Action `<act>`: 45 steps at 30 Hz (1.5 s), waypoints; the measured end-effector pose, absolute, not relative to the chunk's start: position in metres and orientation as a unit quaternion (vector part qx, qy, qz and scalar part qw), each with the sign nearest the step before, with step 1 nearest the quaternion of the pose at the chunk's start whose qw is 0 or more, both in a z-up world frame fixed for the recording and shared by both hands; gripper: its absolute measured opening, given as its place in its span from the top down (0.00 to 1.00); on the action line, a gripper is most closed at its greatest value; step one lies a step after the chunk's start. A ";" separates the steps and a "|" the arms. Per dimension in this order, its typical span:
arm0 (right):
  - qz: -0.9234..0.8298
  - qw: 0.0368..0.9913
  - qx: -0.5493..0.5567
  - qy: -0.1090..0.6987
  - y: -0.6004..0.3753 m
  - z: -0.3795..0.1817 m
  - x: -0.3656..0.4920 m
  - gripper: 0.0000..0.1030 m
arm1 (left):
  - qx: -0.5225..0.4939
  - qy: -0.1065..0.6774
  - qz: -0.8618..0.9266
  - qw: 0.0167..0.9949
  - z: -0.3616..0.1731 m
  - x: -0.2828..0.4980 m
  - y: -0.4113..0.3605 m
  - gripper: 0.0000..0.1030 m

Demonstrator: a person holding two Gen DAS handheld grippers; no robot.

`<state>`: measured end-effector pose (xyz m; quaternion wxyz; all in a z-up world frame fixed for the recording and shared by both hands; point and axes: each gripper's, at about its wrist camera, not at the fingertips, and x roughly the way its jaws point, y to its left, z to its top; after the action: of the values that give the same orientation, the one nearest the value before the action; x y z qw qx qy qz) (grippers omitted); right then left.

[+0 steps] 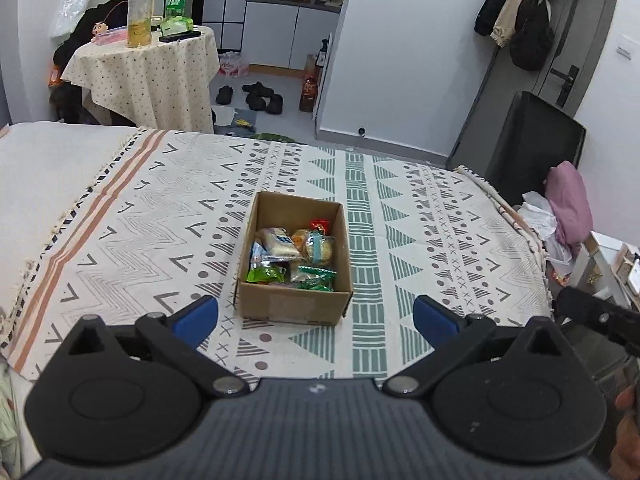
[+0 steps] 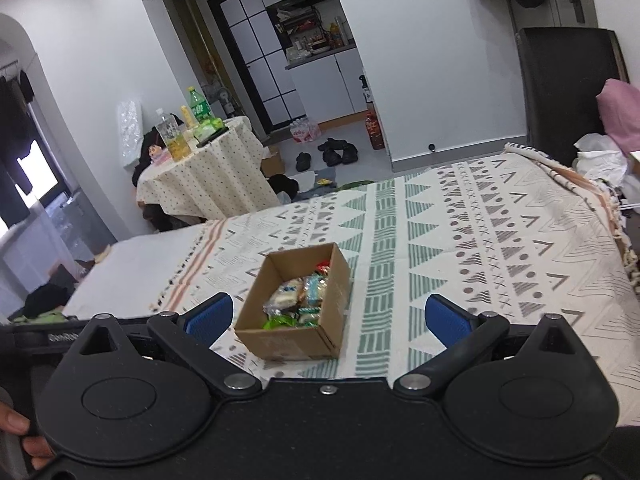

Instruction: Organize snacks

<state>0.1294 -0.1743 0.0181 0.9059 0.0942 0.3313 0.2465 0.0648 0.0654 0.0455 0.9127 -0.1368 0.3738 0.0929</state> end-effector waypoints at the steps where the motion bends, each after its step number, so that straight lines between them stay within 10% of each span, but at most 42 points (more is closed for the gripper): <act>1: 0.244 0.906 0.093 0.332 -0.175 0.018 0.126 0.00 | -0.138 0.371 0.089 0.914 0.047 0.061 0.065 0.00; 45: 0.240 0.908 0.090 0.333 -0.189 0.011 0.071 0.00 | -0.084 0.392 0.070 0.913 0.036 0.012 0.054 0.00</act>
<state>0.0709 -0.1894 0.0109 0.9076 0.0900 0.3328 0.2397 0.0117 0.0536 0.0360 0.9133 -0.0836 0.3924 0.0699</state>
